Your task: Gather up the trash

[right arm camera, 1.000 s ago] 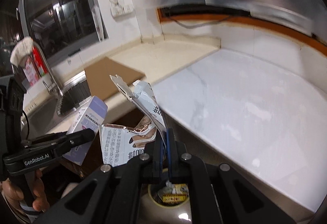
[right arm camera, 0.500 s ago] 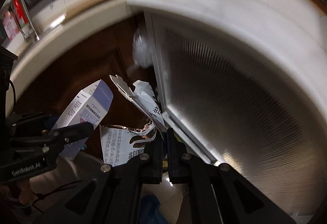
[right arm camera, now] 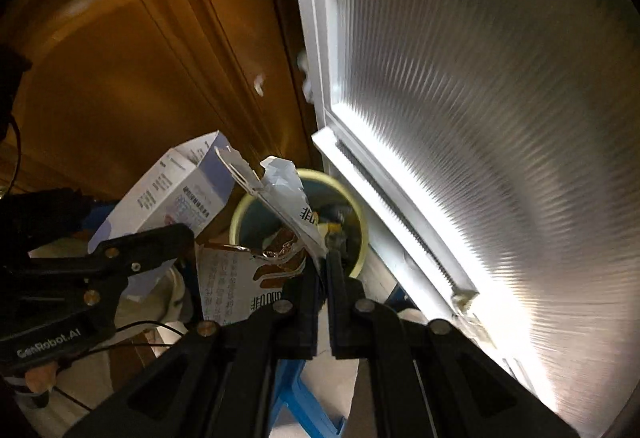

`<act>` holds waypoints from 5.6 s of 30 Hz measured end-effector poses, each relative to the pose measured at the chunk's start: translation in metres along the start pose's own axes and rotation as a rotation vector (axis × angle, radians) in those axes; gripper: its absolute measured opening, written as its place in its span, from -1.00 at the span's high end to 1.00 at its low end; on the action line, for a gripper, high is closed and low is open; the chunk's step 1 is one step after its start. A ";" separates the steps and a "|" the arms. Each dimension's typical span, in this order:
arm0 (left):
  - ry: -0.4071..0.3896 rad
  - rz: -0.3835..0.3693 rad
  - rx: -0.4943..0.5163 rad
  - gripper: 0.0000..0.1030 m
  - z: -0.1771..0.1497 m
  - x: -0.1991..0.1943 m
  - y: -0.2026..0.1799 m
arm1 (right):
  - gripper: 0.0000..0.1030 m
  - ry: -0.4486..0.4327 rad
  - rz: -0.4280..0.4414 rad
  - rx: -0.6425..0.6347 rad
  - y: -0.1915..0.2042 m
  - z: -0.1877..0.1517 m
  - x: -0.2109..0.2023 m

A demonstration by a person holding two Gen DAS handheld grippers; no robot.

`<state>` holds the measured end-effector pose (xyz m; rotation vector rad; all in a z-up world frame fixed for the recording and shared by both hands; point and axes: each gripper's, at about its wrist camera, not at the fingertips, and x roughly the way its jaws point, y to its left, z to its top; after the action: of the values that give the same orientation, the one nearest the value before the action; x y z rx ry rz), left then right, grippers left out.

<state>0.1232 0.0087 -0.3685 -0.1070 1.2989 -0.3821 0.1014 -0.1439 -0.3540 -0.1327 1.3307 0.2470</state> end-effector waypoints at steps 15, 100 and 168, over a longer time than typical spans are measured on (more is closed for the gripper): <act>0.145 0.015 -0.061 0.35 0.015 0.088 0.032 | 0.93 0.109 -0.003 0.011 -0.010 0.014 0.085; -0.701 0.287 0.053 -0.98 0.000 -0.405 -0.142 | -0.22 -0.728 -0.043 0.089 0.018 -0.019 -0.422; -0.714 0.290 0.066 -0.98 0.011 -0.416 -0.138 | -0.22 -0.747 -0.100 0.145 0.018 -0.019 -0.435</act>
<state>0.0135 0.0174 0.0563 0.0050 0.5816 -0.1127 -0.0151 -0.1749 0.0649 0.0192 0.5930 0.0949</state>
